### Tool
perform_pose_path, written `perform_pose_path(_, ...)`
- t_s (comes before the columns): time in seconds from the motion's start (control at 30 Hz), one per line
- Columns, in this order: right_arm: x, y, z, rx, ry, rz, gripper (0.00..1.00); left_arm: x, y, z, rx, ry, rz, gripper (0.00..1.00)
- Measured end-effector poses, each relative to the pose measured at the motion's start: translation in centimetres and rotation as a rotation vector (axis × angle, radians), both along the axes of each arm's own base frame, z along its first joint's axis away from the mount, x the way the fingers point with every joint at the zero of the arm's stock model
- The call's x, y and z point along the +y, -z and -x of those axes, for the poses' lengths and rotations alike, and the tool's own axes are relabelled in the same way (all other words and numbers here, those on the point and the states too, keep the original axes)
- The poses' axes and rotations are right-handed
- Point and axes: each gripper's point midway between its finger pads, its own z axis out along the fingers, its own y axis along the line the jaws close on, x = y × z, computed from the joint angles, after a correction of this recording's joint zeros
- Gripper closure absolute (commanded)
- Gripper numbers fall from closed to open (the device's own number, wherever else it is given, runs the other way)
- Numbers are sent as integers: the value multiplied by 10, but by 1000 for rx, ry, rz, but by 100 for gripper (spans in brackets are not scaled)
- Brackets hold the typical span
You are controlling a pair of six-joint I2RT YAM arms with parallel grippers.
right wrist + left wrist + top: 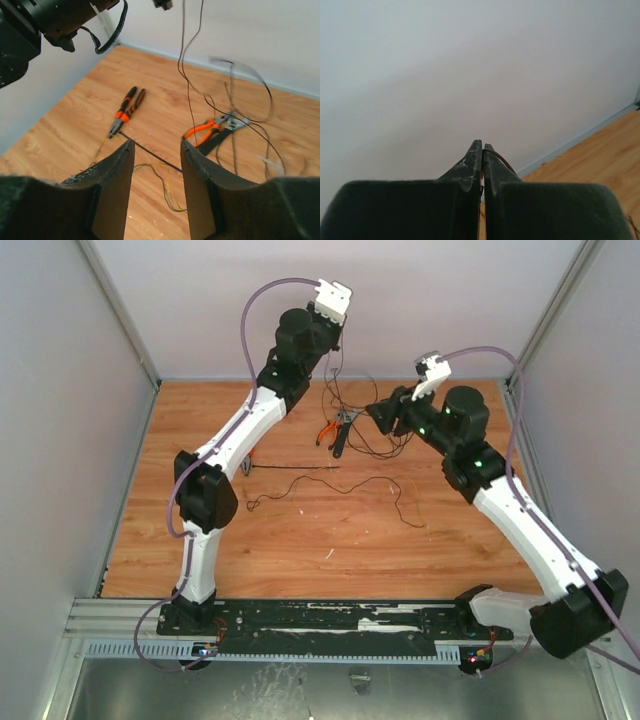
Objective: Zip-tie the wires
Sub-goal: Untie the cable at the center of the board.
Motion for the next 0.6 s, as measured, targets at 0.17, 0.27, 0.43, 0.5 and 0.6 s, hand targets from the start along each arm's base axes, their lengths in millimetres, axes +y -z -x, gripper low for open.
perform_pose_path(0.17, 34, 9, -17, 25, -177, -32, 38, 5, -1, 10, 16, -38, -84, 100)
perform_pose_path(0.27, 48, 4, -27, 6, -235, -41, 37, 4, -1, 15, 23, -42, -107, 100)
perform_pose_path(0.43, 63, -9, -43, -51, -288, -65, 37, 5, -8, 23, 29, -40, -111, 100)
perform_pose_path(0.5, 67, -10, -50, -64, -301, -78, 37, 7, -13, 27, 25, -40, -108, 100)
perform_pose_path(0.6, 71, -3, -61, -60, -299, -81, 37, 8, -19, 33, 19, -38, -103, 100)
